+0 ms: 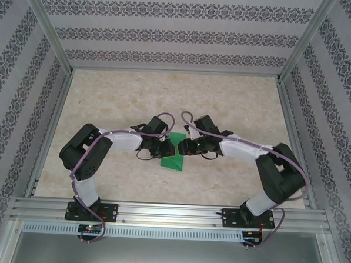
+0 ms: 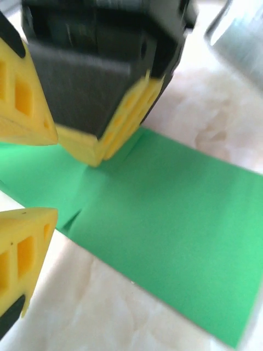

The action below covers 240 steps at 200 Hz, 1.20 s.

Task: Fold a paper plane with a square sheet of paper (pick it up from the middle)

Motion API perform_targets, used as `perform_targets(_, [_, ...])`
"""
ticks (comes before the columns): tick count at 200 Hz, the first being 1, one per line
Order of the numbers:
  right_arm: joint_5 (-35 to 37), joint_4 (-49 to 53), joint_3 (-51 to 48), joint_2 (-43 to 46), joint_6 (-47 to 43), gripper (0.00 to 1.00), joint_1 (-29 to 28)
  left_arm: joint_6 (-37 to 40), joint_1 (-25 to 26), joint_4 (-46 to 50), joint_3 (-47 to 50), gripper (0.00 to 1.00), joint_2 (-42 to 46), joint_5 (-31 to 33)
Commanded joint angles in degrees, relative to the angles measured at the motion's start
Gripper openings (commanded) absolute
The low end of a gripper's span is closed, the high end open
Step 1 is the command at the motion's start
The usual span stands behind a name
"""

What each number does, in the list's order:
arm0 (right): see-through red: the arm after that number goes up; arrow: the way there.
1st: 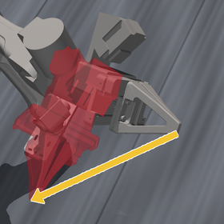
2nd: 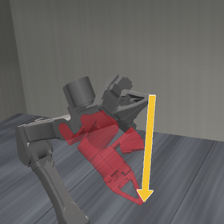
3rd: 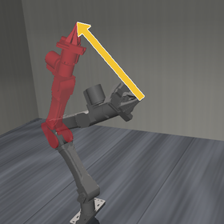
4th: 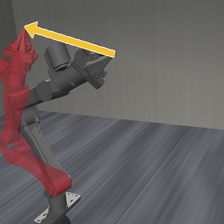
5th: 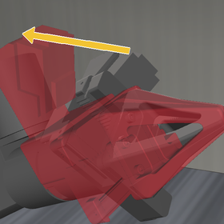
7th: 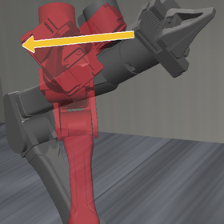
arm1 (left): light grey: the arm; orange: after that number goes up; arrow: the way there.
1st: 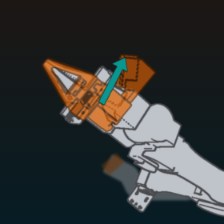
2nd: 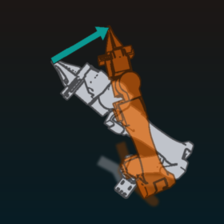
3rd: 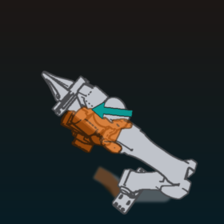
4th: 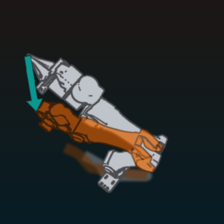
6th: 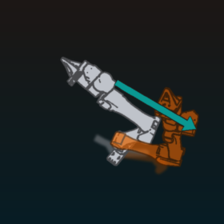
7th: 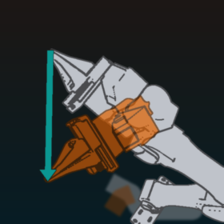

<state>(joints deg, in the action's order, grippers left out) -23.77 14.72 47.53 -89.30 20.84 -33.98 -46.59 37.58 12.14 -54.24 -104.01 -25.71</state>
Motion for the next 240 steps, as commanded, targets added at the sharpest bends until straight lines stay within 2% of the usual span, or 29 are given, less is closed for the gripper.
perform_targets(1, [-1.71, -3.8, -3.06, 6.0, 5.52, 0.36, 0.43, -0.1, 1.05, 0.61, 1.85, 0.23, -0.59, 2.57])
perform_targets(14, [-6.56, -6.68, -4.59, 6.85, 8.88, 0.31, -0.03, -0.04, 1.11, 0.67, 1.78, 0.23, -0.52, 2.58])
perform_targets(25, [-9.49, -8.98, -5.58, 6.3, 11.45, 0.22, -1.23, 0.07, 1.09, 0.78, 1.61, 0.23, -0.49, 2.56])
perform_targets(41, [-10.19, -10.61, -6.4, 4.73, 14.01, 0.11, -3.63, 0.18, 1.09, 0.93, 1.43, 0.23, -0.54, 2.48])
perform_targets(80, [-11.04, -14.77, -8.33, 0.68, 19.06, 0.02, -4.62, 0.31, 1.09, 1.24, 1.11, 0.23, -0.4, 2.69])
perform_targets(178, [-9.3, -7.93, -5.51, -7.92, 17.87, 0.03, -5.43, 0.79, 1.09, 1.83, 0.97, 0.23, -0.47, 2.47])
perform_targets(240, [-7.13, -3.43, -5.35, -8.67, 15.81, 0.04, -5.33, 0.97, 1.09, 2.1, 1.11, 0.23, -0.67, 2.73])
